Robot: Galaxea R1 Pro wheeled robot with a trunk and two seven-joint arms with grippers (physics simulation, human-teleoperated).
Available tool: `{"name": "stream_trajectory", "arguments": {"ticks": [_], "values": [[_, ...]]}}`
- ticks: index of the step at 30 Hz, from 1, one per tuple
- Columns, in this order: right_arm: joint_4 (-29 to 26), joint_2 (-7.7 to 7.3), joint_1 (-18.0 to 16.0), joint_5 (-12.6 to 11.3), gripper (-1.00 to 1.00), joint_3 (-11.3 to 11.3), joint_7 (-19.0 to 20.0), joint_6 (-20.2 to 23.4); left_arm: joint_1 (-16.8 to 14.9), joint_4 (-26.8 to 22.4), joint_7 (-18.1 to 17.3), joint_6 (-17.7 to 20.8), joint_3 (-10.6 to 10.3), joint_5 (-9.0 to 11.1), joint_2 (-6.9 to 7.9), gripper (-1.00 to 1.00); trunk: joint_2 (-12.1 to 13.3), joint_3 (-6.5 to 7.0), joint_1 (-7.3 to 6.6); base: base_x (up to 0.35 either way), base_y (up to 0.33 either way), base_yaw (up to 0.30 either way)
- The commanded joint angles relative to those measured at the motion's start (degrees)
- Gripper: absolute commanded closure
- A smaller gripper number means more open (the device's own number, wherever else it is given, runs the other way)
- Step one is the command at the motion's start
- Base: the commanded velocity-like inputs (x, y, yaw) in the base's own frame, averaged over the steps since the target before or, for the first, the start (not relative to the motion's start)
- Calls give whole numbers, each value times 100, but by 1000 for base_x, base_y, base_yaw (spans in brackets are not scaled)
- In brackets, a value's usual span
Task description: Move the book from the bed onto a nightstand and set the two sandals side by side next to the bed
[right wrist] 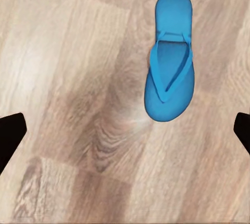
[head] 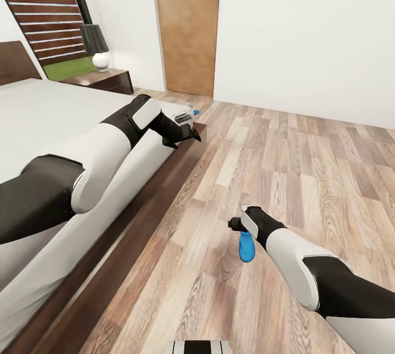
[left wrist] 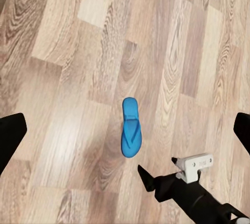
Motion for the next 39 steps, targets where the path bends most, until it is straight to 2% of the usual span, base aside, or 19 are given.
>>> {"name": "stream_trajectory", "arguments": {"ticks": [1, 4, 7, 29, 39], "values": [[-11, 2, -1, -339, -100, 0, -55, 17, -3, -3, 29, 14, -18, 37, 0, -100, -2, -5, 0, 32, 0, 0], [-11, -10, -1, -592, -100, 5, -64, 16, -1, -2, 29, 13, -18, 37, 0, -100, -2, -5, 0, 20, 0, 0], [-11, -17, -1, -680, -100, 9, -67, 15, 0, -3, 29, 13, -18, 37, 0, -100, -2, -5, 0, 9, 0, 0], [-11, -16, -1, -771, -100, 14, -75, 15, 9, -2, 29, 4, -18, 35, 0, -100, -2, -5, 0, 1, 0, 0], [-11, -14, -1, -772, -100, 20, -159, 19, 18, -2, 32, 4, -18, 30, 0, -100, -2, 10, 0, 0, 0, -193]]}}
